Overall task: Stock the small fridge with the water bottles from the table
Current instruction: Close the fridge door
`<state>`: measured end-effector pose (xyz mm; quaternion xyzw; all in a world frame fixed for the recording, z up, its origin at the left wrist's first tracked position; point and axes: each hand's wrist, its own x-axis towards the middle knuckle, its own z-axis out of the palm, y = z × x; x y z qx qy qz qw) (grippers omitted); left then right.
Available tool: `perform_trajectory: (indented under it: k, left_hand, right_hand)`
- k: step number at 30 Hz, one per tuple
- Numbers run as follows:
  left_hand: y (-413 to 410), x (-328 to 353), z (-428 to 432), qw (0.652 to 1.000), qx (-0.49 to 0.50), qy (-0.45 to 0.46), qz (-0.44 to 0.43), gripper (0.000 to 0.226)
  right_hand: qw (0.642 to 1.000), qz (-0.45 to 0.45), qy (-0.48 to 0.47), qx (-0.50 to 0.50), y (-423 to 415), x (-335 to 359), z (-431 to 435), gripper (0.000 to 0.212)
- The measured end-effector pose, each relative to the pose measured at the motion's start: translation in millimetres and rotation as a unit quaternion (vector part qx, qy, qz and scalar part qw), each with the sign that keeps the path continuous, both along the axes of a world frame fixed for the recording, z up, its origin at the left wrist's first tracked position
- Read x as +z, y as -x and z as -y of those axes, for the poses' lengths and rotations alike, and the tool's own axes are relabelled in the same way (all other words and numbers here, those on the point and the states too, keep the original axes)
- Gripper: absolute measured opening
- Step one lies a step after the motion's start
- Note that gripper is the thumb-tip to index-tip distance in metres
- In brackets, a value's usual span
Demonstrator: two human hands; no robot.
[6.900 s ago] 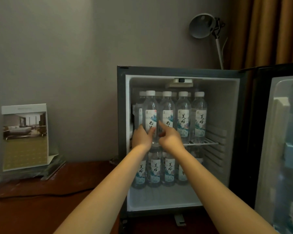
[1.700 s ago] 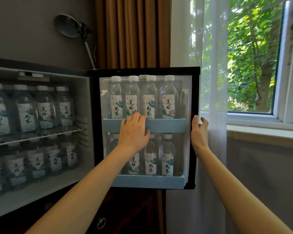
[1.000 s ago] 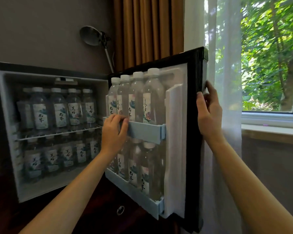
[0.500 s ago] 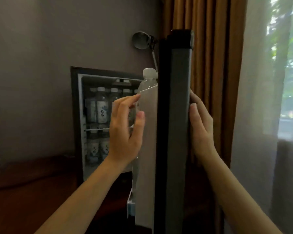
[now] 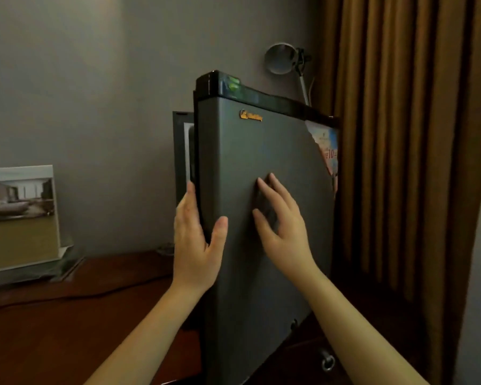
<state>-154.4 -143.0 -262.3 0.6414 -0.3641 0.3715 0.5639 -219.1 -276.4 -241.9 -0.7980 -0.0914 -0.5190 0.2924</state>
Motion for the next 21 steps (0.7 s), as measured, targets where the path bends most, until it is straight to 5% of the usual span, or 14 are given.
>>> perform_trajectory:
  k: [6, 13, 21]
  left_hand:
    - [-44, -2, -8, 0.994, 0.073, -0.03, -0.071, 0.089]
    - [-92, -3, -8, 0.979, 0.111, -0.07, -0.157, 0.072]
    - [-129, -11, -11, 0.985, 0.045, -0.086, -0.144, 0.078]
  right_hand:
    - [0.996, -0.053, 0.059, -0.029, -37, 9, -10, 0.055]
    - [0.976, -0.167, 0.108, -0.085, -74, 18, -8, 0.064]
    - [0.956, -0.218, 0.147, -0.133, -104, 11, -16, 0.097]
